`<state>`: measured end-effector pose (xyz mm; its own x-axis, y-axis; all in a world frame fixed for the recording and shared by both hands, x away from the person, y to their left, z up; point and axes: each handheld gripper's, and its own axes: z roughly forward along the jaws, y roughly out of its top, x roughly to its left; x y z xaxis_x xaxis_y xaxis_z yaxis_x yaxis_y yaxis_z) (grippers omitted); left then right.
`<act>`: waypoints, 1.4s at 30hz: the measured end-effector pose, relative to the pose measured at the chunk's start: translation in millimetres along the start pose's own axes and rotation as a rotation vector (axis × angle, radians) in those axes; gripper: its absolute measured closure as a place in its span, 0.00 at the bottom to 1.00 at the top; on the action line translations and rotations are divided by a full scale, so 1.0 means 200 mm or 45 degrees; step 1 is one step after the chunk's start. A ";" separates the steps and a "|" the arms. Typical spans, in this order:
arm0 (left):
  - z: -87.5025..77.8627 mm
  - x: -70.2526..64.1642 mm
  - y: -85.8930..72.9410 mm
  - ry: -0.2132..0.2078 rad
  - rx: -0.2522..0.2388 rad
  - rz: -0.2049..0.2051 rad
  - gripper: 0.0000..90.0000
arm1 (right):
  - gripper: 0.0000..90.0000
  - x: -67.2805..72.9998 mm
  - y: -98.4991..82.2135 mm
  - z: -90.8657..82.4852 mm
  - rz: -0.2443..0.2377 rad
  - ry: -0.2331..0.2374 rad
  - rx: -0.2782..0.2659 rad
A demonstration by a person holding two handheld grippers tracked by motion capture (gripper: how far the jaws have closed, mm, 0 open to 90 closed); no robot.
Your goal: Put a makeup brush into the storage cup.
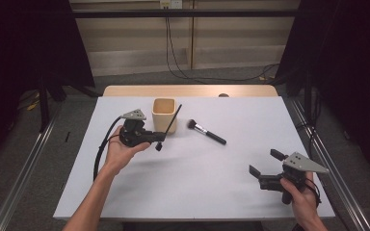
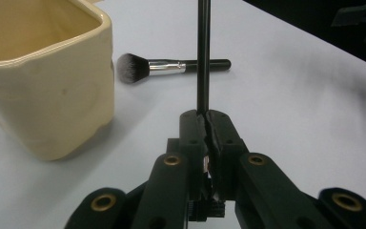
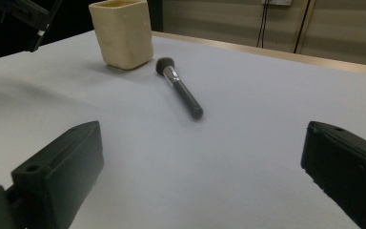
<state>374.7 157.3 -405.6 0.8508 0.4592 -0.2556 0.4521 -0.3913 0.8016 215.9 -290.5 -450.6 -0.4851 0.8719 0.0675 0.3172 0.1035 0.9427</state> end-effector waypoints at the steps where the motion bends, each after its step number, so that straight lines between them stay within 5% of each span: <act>1: 0.00 0.00 0.00 0.000 0.000 0.000 0.95 | 0.00 0.00 0.00 0.00 0.001 0.000 0.000; 7: -0.04 -0.03 -0.05 0.002 -0.057 -0.025 0.95 | 0.00 0.00 0.00 0.01 0.003 0.001 0.001; 15: -0.09 -0.14 -0.08 -0.015 -0.059 0.058 0.95 | 0.00 0.00 0.00 0.01 0.002 0.004 0.002; 24: -0.04 -0.21 -0.13 -0.062 -0.073 0.060 0.95 | 0.00 0.00 0.00 0.01 -0.003 0.023 -0.002; 42: 0.03 -0.38 -0.09 -0.239 0.071 0.155 0.95 | 0.02 0.04 0.01 0.03 -0.031 0.109 -0.010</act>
<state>302.8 124.9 -404.1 0.9325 0.2513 -0.2592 0.3527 -0.4805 0.8030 217.2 -281.1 -449.9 -0.5602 0.8252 0.0720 0.2982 0.1199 0.9469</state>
